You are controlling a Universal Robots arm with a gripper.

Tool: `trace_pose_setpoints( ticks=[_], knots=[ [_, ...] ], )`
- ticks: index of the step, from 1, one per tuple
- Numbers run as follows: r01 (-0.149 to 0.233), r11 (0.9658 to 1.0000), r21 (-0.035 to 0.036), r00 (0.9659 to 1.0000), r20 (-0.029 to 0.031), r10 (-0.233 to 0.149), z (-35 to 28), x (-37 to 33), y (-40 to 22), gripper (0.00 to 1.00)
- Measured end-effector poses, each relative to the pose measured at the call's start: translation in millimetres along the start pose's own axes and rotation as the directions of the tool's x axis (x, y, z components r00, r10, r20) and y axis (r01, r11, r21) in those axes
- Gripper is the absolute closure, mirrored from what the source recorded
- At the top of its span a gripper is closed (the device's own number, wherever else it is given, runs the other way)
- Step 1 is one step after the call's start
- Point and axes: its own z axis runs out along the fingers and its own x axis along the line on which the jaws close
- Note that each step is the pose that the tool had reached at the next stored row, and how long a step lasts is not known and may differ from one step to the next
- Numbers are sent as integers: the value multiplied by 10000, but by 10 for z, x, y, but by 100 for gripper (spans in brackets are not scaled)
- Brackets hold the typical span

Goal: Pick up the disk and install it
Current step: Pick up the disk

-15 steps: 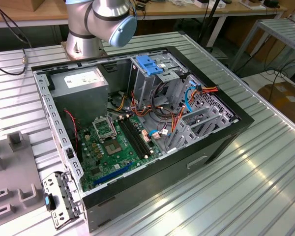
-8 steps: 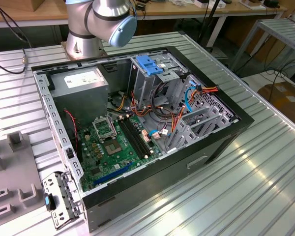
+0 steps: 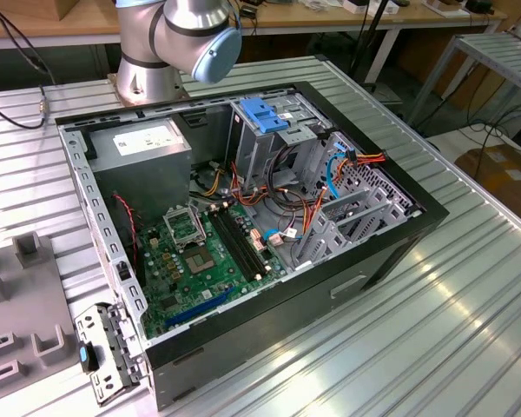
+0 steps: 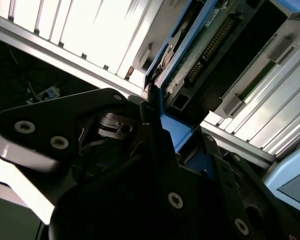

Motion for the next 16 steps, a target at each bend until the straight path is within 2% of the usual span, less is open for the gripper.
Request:
trace_pose_setpoints(
  ticks=[16],
  knots=[
    [0,10000,0,10000,0,0,-191,4,-1,63]
  ],
)
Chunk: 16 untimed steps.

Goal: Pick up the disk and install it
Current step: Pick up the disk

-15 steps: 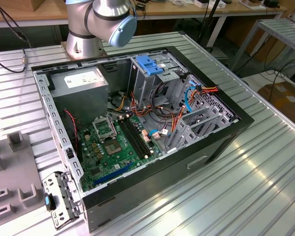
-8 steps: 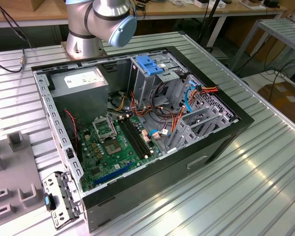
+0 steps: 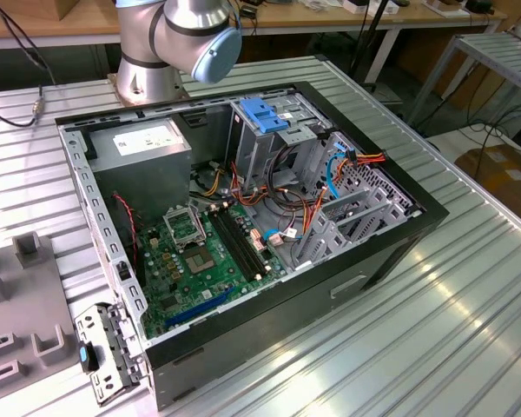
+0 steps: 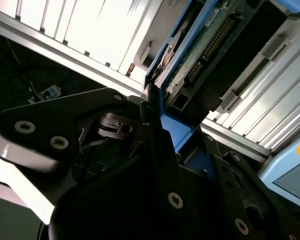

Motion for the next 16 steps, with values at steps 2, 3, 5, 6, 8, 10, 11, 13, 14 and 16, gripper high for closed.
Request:
trace_pose_setpoints(
  ticks=[2,3,5,6,8,10,11,13,14,16],
  knots=[
    [0,10000,0,10000,0,0,-29,1,0,63],
    [0,10000,1,10000,1,0,-43,1,0,63],
    [-1,10000,0,10000,0,1,-63,1,0,63],
    [0,10000,0,10000,0,0,-78,1,0,63],
    [0,10000,0,10000,0,0,-102,2,0,63],
    [-1,10000,1,10000,0,1,-121,2,0,63],
    [0,10000,0,10000,0,0,-130,3,0,63],
    [0,10000,-1,10000,0,0,-162,3,-1,63],
    [0,10000,1,10000,0,0,-178,4,-1,63],
    [-1,10000,0,10000,0,1,-214,4,-1,63]
  ],
)
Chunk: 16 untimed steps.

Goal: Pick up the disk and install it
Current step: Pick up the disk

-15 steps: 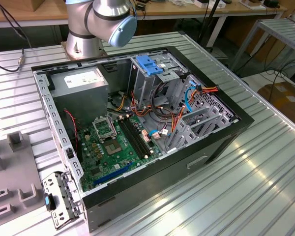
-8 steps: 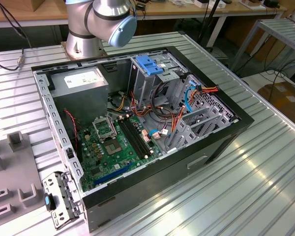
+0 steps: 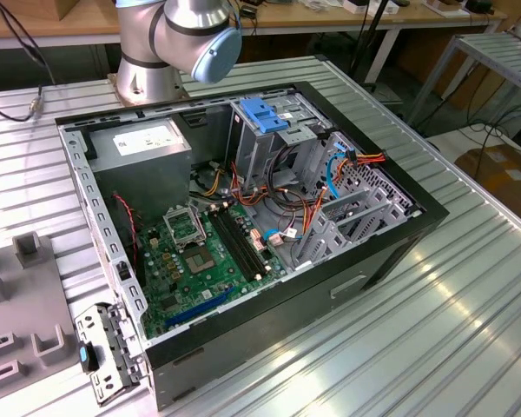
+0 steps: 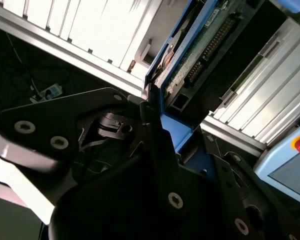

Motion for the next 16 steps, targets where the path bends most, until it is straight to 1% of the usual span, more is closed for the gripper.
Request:
trace_pose_setpoints(
  ticks=[3,9,16],
  knots=[
    [0,10000,0,10000,0,0,-57,1,0,63],
    [0,10000,1,10000,0,0,-134,3,0,63],
    [0,10000,0,10000,0,0,-245,5,-1,63]
  ],
)
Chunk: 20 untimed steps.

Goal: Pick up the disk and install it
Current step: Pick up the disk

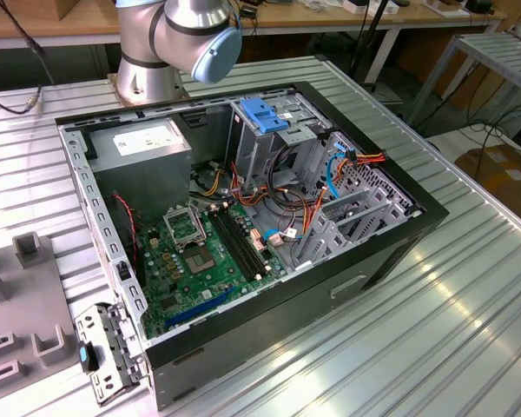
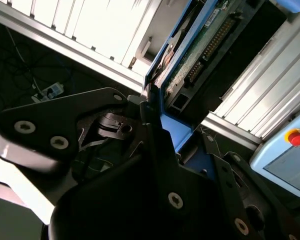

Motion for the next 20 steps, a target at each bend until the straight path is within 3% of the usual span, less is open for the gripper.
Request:
trace_pose_setpoints(
  ticks=[16,18,20],
  knots=[
    [0,10000,0,10000,0,0,-272,5,-1,63],
    [0,10000,0,10000,0,0,-347,7,-1,63],
    [0,10000,0,10000,0,0,-356,7,-1,63]
  ],
)
